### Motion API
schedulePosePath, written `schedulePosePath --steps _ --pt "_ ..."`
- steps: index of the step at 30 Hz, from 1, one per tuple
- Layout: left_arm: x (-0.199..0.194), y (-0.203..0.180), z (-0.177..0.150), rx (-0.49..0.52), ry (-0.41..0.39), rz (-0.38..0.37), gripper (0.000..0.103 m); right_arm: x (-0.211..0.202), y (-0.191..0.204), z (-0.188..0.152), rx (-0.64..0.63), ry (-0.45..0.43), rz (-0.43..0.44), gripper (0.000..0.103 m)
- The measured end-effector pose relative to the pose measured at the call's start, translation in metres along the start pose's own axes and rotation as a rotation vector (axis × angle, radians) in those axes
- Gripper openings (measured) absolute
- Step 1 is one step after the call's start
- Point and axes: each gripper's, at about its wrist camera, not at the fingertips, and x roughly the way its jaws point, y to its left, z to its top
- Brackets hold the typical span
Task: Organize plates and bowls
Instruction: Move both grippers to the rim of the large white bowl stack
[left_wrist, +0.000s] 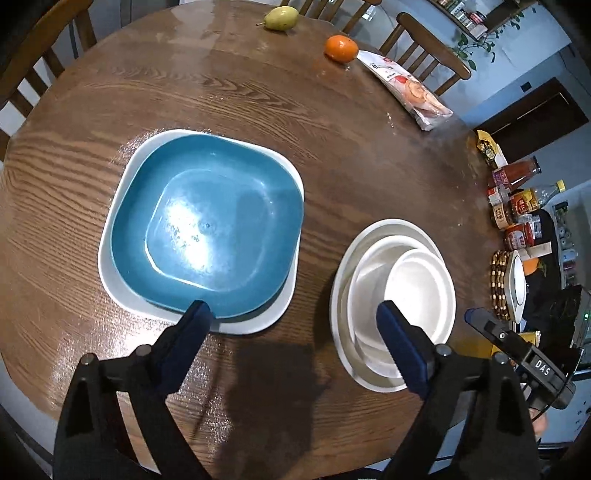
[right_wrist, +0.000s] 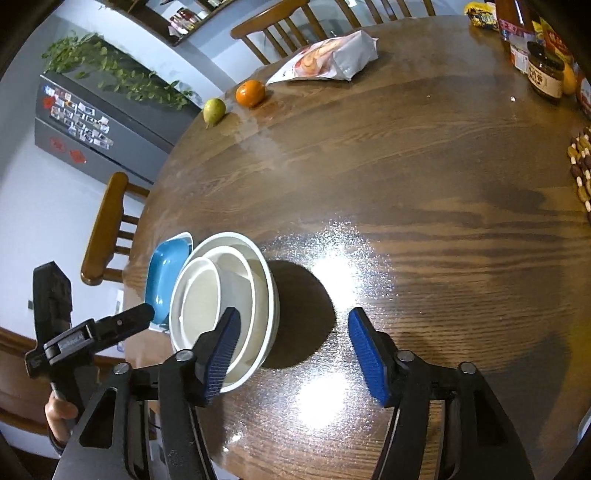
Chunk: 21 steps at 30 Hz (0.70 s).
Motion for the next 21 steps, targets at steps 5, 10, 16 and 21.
schedulePosePath --steps 5,10,16,21 --pt "0.009 -0.001 0.004 0.009 0.021 0.009 0.082 0.008 -0.001 -0.001 0.003 0.016 0.014 0.053" --pt "0.016 -0.005 0.008 0.045 0.030 0.049 0.064 0.012 -0.001 -0.001 -0.003 0.029 -0.005 0.039" --pt "0.022 -0.010 0.009 0.075 0.039 0.055 0.064 0.017 0.003 -0.001 -0.021 0.046 -0.008 0.035" --pt "0.022 -0.015 0.011 0.119 0.027 0.086 0.064 0.019 0.004 0.000 -0.026 0.053 -0.011 0.033"
